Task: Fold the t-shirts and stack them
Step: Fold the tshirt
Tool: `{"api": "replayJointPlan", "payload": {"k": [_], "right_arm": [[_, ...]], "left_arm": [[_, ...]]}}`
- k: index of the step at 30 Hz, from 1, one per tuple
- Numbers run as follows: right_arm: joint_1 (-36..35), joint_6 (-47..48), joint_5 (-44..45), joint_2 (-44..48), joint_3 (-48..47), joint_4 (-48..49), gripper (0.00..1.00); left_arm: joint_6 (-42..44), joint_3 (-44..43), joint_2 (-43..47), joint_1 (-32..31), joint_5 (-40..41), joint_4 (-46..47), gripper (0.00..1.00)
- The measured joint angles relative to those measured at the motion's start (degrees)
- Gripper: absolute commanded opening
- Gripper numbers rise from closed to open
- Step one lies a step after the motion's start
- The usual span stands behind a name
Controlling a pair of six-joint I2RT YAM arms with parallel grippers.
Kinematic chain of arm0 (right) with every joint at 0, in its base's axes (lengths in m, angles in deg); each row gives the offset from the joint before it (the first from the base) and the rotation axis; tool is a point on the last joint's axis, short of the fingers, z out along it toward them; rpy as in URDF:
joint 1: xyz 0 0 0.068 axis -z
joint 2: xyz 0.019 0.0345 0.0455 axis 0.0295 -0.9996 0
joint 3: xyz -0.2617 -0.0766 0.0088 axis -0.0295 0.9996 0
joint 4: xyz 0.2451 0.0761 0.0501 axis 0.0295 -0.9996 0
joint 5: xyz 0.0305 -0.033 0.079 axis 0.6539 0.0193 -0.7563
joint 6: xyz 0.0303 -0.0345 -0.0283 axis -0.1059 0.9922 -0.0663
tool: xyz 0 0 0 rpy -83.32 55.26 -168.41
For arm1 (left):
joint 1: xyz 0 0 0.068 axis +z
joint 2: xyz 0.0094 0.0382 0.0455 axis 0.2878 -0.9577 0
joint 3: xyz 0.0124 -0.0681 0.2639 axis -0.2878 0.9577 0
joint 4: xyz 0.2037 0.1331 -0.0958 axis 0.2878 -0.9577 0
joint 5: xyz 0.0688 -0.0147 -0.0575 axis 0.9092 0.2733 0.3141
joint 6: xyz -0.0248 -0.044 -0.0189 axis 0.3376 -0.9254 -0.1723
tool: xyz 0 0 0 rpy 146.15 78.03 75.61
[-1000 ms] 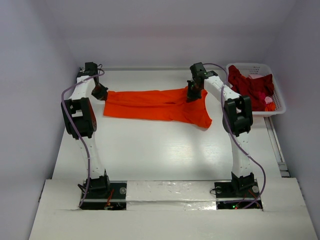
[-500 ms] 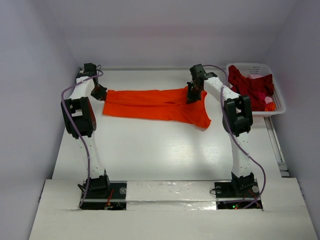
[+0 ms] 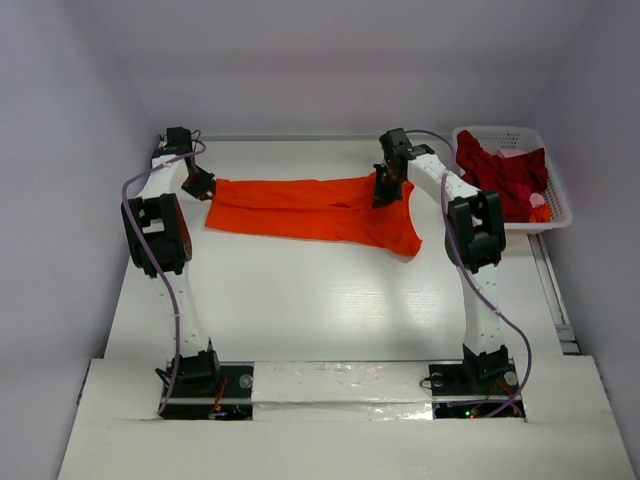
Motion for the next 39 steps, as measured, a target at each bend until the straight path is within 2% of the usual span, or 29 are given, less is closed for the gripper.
{"api": "replayJointPlan", "payload": {"k": [1,4,12,13,14,16,17,19,20,23,26,28,30,31,32,33,39], "right_arm": [[-0.1,0.0,0.0,0.0,0.0,0.0,0.0],[-0.2,0.0,0.0,0.0,0.0,0.0,0.0],[-0.2,0.4,-0.1,0.0,0.4,0.1,0.0],[-0.2,0.5,-0.2,0.0,0.5,0.1,0.03],[-0.3,0.6,-0.2,0.0,0.7,0.2,0.17],[-0.3,0.9,-0.4,0.0,0.9,0.1,0.37],[-0.4,0.7,-0.3,0.1,0.9,0.1,0.63],[-0.4,1.0,-0.1,0.3,1.0,0.1,0.85],[-0.4,1.1,0.4,0.6,1.1,0.0,0.99],[-0.4,1.1,1.8,1.8,1.2,-0.1,1.0],[-0.4,1.2,3.2,4.4,1.2,-0.3,1.0],[-0.4,1.2,3.9,6.7,1.4,-0.2,0.96],[-0.4,1.4,4.6,9.5,2.5,0.0,0.73],[-0.4,1.4,4.8,11.1,3.2,0.1,0.54],[-0.4,1.6,5.0,12.6,4.1,0.2,0.11],[-0.4,1.6,5.2,13.9,4.9,0.2,0.0],[-0.8,0.6,5.6,15.5,8.8,-0.2,0.0]], "left_arm": [[-0.3,0.1,0.0,0.1,0.2,0.0,0.25],[-1.0,0.2,0.0,0.7,2.1,0.1,0.34],[-4.2,1.9,2.8,5.9,7.2,2.1,0.34],[-4.5,1.9,3.6,6.5,7.6,2.3,0.34],[-4.6,2.0,4.5,6.9,7.7,2.7,0.34],[-4.9,3.5,6.8,7.1,7.7,3.9,0.34],[-5.1,5.0,8.5,7.1,7.4,4.9,0.34],[-5.4,8.5,11.8,6.7,6.6,6.2,0.35],[-5.4,10.5,13.6,6.4,6.2,6.8,0.35],[-5.4,14.0,16.7,5.3,5.4,7.6,0.41],[-4.8,14.2,16.8,3.9,4.9,8.2,0.47],[-4.0,13.0,16.2,2.8,4.3,7.1,0.46],[-2.9,9.8,14.3,1.6,2.8,5.9,0.35],[-2.3,7.7,13.0,1.0,2.2,5.2,0.24],[-1.7,5.2,11.5,0.3,1.8,4.2,0.04],[-1.1,2.8,9.9,-0.5,1.5,3.7,0.0],[4.0,-5.9,2.5,-5.9,1.9,-2.7,0.0]]}}
